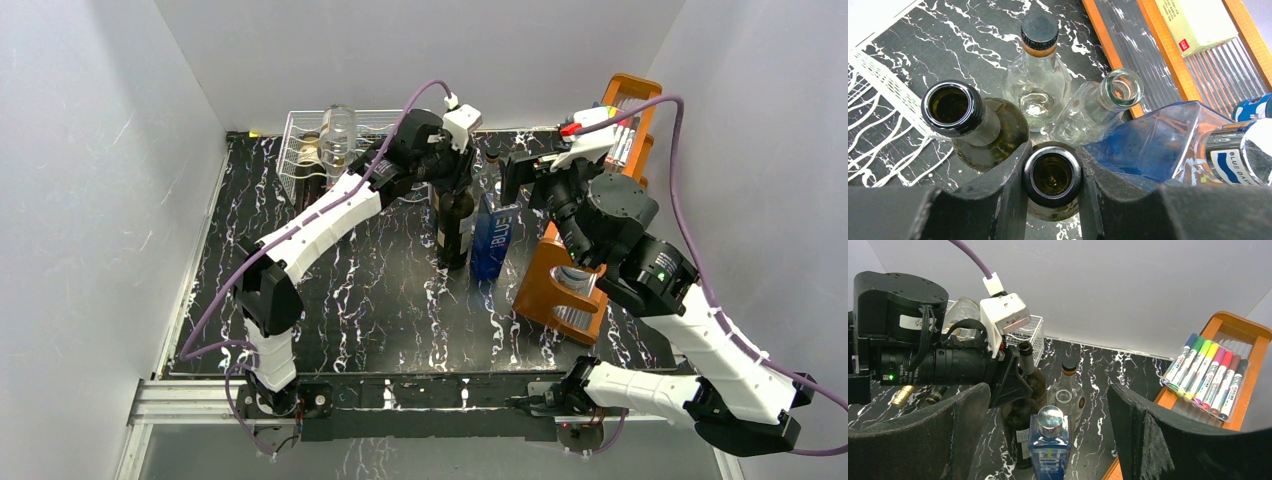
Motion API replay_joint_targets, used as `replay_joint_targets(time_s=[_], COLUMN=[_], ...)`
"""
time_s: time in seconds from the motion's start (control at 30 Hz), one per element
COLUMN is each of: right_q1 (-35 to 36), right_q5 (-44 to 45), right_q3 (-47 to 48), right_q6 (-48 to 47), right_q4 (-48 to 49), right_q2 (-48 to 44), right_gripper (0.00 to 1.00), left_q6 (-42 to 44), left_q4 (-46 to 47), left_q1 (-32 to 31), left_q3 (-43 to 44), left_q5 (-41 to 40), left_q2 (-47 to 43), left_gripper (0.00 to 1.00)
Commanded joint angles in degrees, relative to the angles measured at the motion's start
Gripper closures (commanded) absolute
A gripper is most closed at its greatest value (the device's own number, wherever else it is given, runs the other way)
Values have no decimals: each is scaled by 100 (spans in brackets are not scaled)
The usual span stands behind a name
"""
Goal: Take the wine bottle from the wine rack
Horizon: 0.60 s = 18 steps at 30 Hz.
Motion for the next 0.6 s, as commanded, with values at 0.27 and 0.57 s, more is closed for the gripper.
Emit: replay_joint_targets(time_s=[0.27, 0.57], right_q1=[-3, -12], right_q5=[-168, -263], right_q3=[86, 67], right_q6=[205, 299], right_q4=[43, 37], right_q2=[-151, -111], right_gripper=[2, 2], left_q6=[56, 209], left_q4=[74, -378], left_q1=[-24, -11], left_q3=[-535, -634], left_q5=[-123, -394], left_q2=[-696, -1289], left_gripper=[36, 2])
